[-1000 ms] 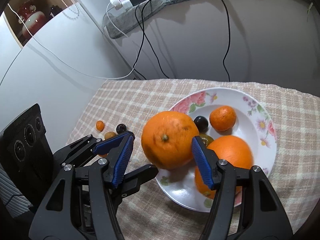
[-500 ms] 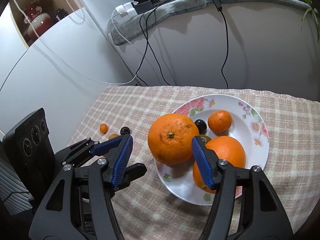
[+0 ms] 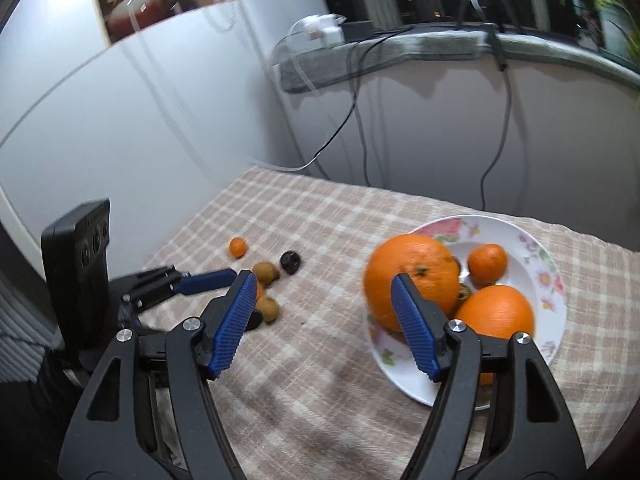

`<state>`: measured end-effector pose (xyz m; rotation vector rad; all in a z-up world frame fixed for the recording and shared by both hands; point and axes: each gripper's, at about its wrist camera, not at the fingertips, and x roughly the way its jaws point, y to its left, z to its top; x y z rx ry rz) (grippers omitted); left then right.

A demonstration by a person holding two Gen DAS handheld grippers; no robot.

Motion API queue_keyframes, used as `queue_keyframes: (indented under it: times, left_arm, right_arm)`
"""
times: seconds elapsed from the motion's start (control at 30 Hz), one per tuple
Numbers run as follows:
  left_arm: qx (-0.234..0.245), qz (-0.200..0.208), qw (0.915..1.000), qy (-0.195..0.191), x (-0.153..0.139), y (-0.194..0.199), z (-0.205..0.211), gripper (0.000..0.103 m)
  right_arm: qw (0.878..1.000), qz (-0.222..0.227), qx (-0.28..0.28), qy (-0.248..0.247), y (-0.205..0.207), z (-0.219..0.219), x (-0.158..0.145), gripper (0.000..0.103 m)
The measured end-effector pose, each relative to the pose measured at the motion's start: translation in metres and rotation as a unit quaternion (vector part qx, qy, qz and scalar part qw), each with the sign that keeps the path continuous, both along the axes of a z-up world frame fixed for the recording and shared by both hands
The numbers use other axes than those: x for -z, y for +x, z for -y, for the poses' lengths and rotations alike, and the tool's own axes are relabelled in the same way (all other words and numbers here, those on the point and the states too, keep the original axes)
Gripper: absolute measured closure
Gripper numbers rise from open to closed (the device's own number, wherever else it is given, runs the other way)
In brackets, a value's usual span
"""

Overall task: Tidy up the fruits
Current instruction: 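Move both grippers back toward the small fruits on the tablecloth, then grasp a mandarin with the left gripper while the right gripper grasps a brown kiwi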

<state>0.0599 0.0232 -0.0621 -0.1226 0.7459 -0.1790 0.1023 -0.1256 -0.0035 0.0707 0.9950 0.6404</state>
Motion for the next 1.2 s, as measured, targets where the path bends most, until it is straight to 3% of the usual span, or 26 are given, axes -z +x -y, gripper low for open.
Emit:
queue_keyframes:
  times: [0.13, 0.33, 0.4, 0.67, 1.2]
  left_arm:
    - [-0.015, -0.006, 0.9999, -0.004, 0.004, -0.008, -0.019, 0.045]
    - [-0.026, -0.021, 0.9991, -0.025, 0.014, -0.012, -0.040, 0.062]
    - [-0.027, -0.025, 0.9988, -0.034, 0.017, -0.011, -0.044, 0.064]
    - [-0.024, -0.039, 0.9970, -0.062, 0.023, -0.002, -0.047, 0.065]
    - [-0.021, -0.068, 0.9954, -0.065, 0.037, 0.019, -0.048, 0.066]
  right_arm:
    - [1.000, -0.015, -0.020, -0.010, -0.004, -0.016, 0.009, 0.029]
    - [0.998, -0.039, -0.042, -0.005, -0.007, -0.035, 0.026, 0.029]
    - [0.998, -0.047, -0.051, -0.007, -0.009, -0.041, 0.033, 0.036]
    - [0.994, -0.078, -0.077, -0.021, -0.009, -0.061, 0.060, 0.054]
    - [0.990, -0.093, -0.104, -0.035, 0.002, -0.087, 0.085, 0.063]
